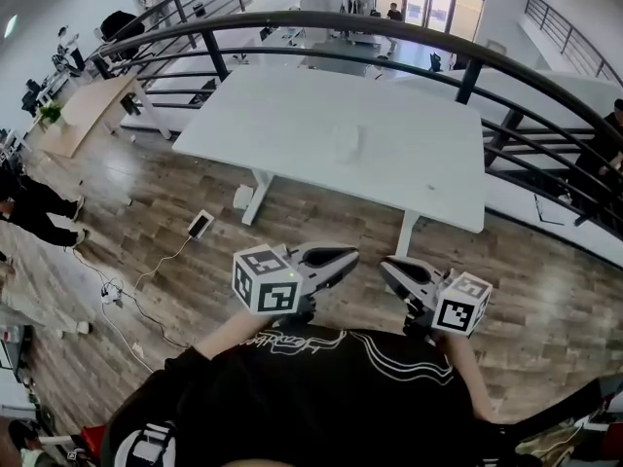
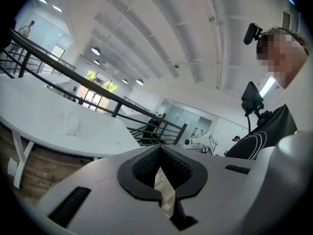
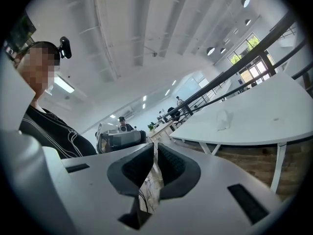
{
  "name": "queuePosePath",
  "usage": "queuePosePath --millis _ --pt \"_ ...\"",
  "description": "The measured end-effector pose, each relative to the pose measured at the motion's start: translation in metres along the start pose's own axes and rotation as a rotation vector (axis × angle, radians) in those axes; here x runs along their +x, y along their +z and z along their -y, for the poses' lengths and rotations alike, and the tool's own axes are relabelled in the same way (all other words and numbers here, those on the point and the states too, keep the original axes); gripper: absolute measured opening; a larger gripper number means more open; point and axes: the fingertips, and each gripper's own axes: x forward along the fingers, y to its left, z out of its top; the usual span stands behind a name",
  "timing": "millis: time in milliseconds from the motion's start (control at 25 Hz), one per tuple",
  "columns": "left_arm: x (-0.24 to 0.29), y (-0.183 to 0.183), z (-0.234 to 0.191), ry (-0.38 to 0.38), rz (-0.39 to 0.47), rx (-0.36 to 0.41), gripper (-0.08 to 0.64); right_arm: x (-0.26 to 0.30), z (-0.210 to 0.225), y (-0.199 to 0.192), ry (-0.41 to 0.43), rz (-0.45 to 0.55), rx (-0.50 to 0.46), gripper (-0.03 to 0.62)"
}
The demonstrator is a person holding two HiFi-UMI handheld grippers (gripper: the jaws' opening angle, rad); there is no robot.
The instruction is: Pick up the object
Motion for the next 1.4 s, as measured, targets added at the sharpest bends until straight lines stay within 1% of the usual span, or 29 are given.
queuePosePath --millis 320,480,680,800,1000,1160,1400 --pt "0.008 0.002 -0.020 0.029 0.011 -0.019 0.008 0.006 0.019 0.000 0.017 -0.009 0.002 0.029" --pt "0.010 0.008 -0.045 0.037 0.024 -0.038 0.008 0.021 0.035 0.008 0.019 -0.029 -0.007 0.029" --pt "0.018 0.023 -0.082 0.035 0.035 -0.048 0.008 0.045 0.064 0.026 0.008 -0.023 -0.007 0.029" --pt "0.022 0.035 -0.112 0.039 0.024 -0.060 0.008 0.065 0.087 0.039 0.005 -0.018 0.005 0.029" --pt "0.030 0.066 -0.181 0.039 -0.003 -0.098 0.008 0.113 0.134 0.066 -0.007 -0.028 0.044 0.029" --pt "0.041 0.090 -0.221 0.035 -0.017 -0.099 0.008 0.133 0.164 0.089 -0.030 -0.022 0.056 0.029" --pt "0.051 0.122 -0.289 0.011 -0.032 -0.126 0.008 0.185 0.212 0.117 -0.060 -0.027 0.087 0.029"
